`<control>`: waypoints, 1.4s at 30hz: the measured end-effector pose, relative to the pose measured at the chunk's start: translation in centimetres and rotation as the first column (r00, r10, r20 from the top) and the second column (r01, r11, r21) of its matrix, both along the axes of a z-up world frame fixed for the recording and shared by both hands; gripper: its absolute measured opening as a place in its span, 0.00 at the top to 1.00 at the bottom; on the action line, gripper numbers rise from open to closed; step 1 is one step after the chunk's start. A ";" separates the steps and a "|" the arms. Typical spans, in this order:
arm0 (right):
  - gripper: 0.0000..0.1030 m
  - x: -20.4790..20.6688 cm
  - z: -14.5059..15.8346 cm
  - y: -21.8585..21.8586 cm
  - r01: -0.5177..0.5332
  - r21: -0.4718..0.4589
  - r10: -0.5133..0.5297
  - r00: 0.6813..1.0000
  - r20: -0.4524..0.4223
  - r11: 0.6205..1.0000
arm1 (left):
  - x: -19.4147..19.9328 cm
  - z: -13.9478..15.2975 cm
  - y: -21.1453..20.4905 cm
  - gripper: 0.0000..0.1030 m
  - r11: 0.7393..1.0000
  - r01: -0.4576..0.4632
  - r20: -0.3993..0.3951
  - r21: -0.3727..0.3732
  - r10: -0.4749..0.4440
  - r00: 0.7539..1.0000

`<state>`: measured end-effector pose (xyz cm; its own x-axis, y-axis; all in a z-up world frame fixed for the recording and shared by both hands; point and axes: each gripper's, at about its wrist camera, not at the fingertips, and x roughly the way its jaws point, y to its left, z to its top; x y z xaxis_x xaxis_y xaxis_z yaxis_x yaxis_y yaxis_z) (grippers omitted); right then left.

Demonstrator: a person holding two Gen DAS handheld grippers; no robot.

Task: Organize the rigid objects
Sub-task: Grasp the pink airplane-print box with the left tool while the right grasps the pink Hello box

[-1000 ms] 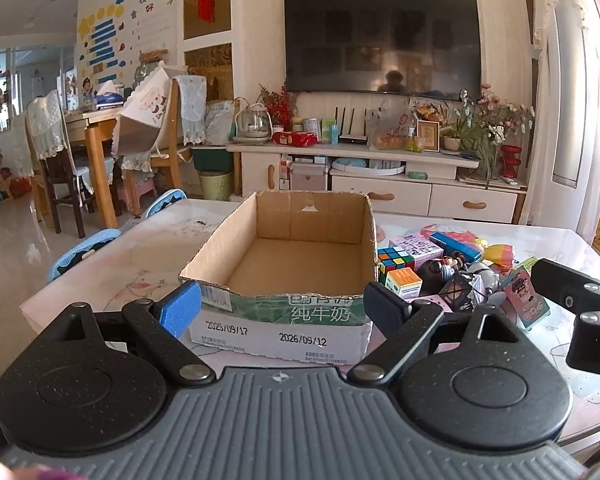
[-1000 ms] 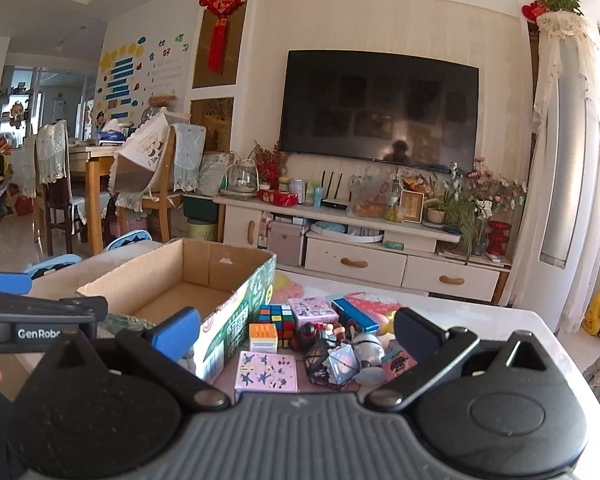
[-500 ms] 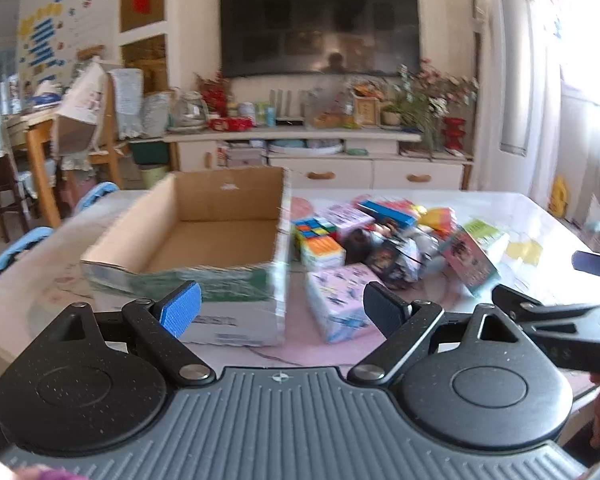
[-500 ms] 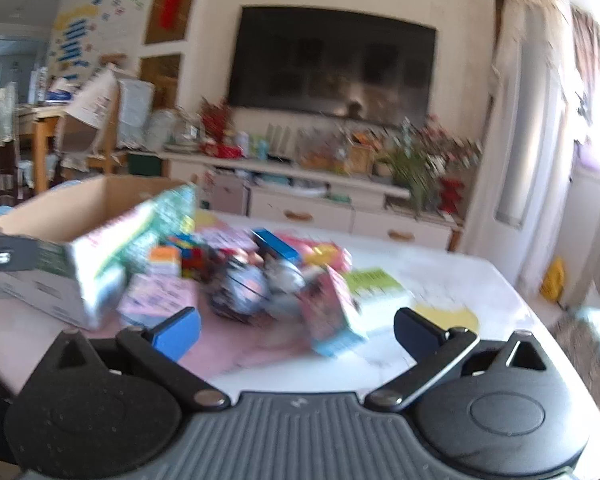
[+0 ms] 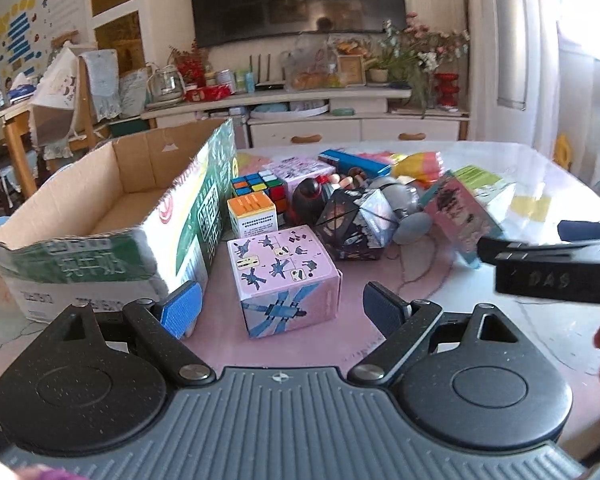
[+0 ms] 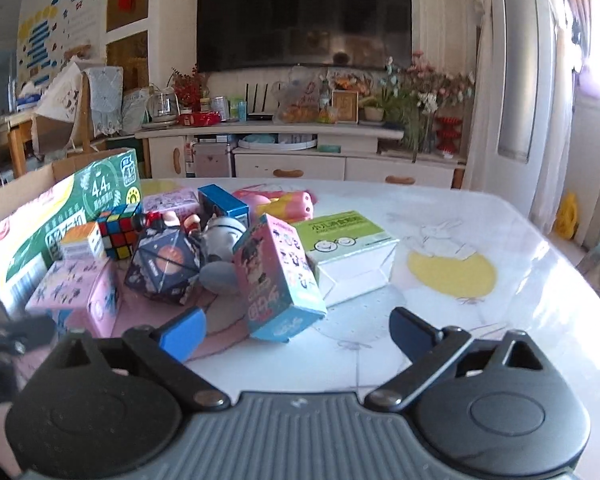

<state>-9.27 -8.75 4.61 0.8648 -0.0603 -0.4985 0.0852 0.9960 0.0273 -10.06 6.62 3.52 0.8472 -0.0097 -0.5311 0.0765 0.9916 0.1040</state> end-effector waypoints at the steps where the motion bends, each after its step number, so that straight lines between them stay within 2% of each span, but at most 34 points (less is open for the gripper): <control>1: 0.06 0.4 -0.1 -0.3 -0.003 0.018 0.003 1.000 -0.002 1.000 | 0.6 -0.2 0.0 0.00 1.000 -0.008 -0.008 0.001 0.008 1.000; 12: 0.08 4.4 -0.5 -1.9 -0.055 0.159 0.067 0.995 -0.070 0.986 | 5.6 -1.9 -1.4 0.00 0.999 -0.028 -0.056 0.041 0.031 0.998; 17: 0.20 5.4 -0.4 -2.7 -0.066 0.226 0.086 0.993 -0.081 0.972 | 7.2 -2.1 -1.6 0.03 0.998 -0.034 -0.080 0.049 0.038 0.996; 19: 0.30 5.7 -0.5 -2.8 -0.070 0.238 0.094 0.991 -0.092 0.969 | 7.7 -2.2 -1.7 0.11 0.996 -0.042 -0.098 0.073 0.049 0.994; 22: 0.38 5.8 -0.5 -2.9 -0.077 0.236 0.102 0.990 -0.095 0.969 | 8.1 -2.2 -1.7 0.12 0.996 -0.061 -0.122 0.062 0.068 0.990; 25: 0.48 5.8 -0.3 -3.1 -0.075 0.238 0.100 0.990 -0.095 0.968 | 8.1 -2.1 -2.1 0.12 0.994 -0.035 -0.131 0.099 0.048 0.990; 27: 0.50 5.8 -0.3 -3.2 -0.077 0.242 0.102 0.990 -0.093 0.967 | 8.4 -1.9 -2.2 0.12 0.995 -0.024 -0.146 0.092 0.038 0.989; 30: 0.63 5.9 -0.2 -3.0 -0.089 0.237 0.114 0.989 -0.092 0.967 | 8.9 -1.8 -2.3 0.13 0.995 0.003 -0.159 0.103 0.014 0.987; 33: 0.65 5.8 -0.1 -2.6 -0.094 0.205 0.114 0.990 -0.087 0.974 | 9.2 -1.6 -2.1 0.13 0.993 0.029 -0.166 0.113 -0.010 0.986; 42: 0.66 4.6 0.5 -1.7 -0.097 0.142 0.108 0.992 -0.070 0.985 | 8.1 0.3 -1.4 0.13 0.997 0.072 -0.135 0.025 -0.068 0.989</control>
<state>-4.69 -10.41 5.15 0.8216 0.1008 -0.5612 -0.0099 0.9866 0.1626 -1.91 5.25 3.85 0.7664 -0.0489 -0.6405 0.1607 0.9800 0.1175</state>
